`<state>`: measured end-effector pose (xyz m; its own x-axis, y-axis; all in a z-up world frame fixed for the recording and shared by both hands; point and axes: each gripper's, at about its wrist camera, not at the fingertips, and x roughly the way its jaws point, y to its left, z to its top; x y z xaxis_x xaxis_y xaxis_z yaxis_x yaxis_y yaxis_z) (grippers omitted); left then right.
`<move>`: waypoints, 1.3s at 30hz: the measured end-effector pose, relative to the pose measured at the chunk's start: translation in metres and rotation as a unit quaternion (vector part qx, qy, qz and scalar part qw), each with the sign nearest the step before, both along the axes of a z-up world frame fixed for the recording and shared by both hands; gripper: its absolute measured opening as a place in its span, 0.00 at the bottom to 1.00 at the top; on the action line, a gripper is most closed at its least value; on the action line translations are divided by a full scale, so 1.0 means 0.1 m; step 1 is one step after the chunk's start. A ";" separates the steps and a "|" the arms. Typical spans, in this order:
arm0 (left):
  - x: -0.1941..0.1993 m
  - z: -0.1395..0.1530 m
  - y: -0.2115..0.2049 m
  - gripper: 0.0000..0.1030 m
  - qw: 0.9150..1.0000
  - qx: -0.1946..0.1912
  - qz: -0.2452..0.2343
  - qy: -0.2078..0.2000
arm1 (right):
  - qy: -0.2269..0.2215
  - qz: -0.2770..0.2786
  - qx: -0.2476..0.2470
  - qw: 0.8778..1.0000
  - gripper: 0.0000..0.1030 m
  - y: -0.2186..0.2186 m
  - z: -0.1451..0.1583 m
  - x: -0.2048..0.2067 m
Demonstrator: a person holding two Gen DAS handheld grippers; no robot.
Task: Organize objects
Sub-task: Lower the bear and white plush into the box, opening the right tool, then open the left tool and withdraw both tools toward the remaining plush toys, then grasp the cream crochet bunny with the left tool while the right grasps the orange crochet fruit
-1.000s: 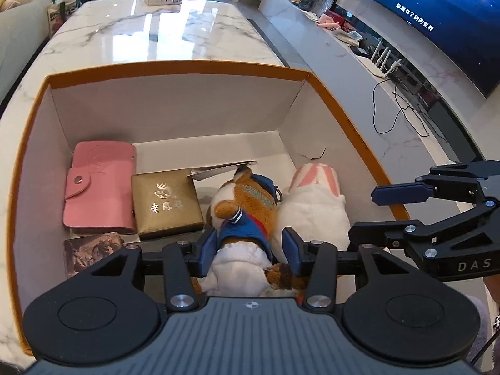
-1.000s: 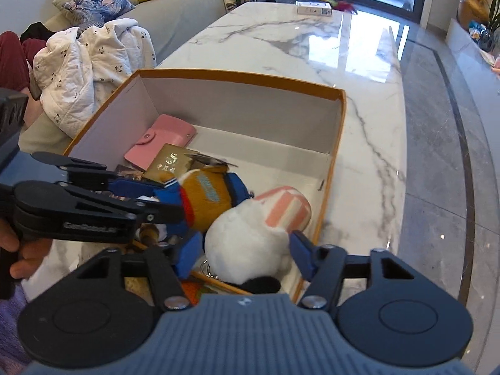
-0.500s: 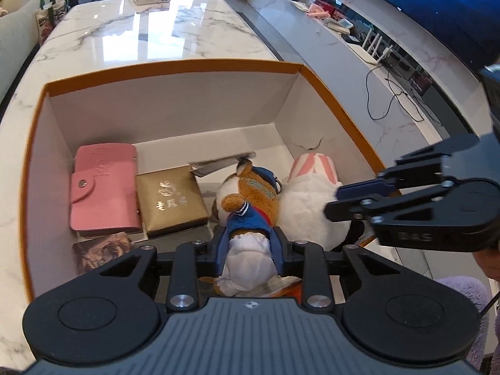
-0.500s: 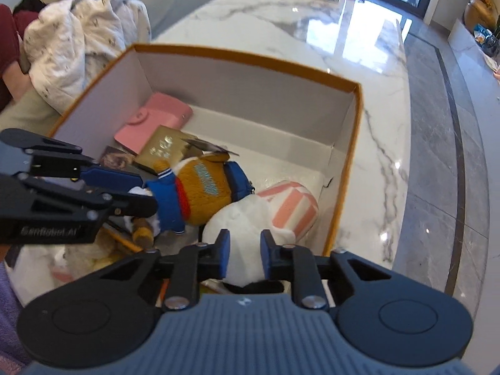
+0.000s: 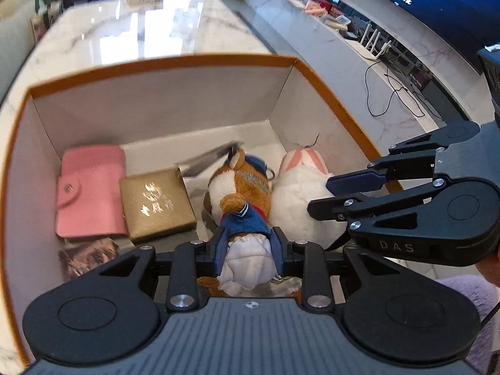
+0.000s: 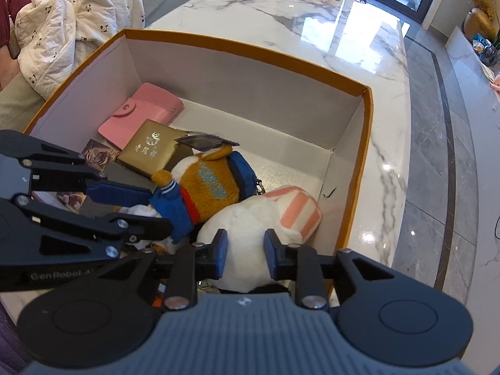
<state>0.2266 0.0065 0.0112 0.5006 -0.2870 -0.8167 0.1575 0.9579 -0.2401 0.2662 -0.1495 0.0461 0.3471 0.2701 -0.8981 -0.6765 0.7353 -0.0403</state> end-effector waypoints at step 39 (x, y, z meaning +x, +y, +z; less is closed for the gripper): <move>-2.40 0.14 0.19 0.63 0.966 0.080 0.096 -0.224 | -0.289 -0.138 0.176 0.931 0.64 -0.56 -0.41 -2.58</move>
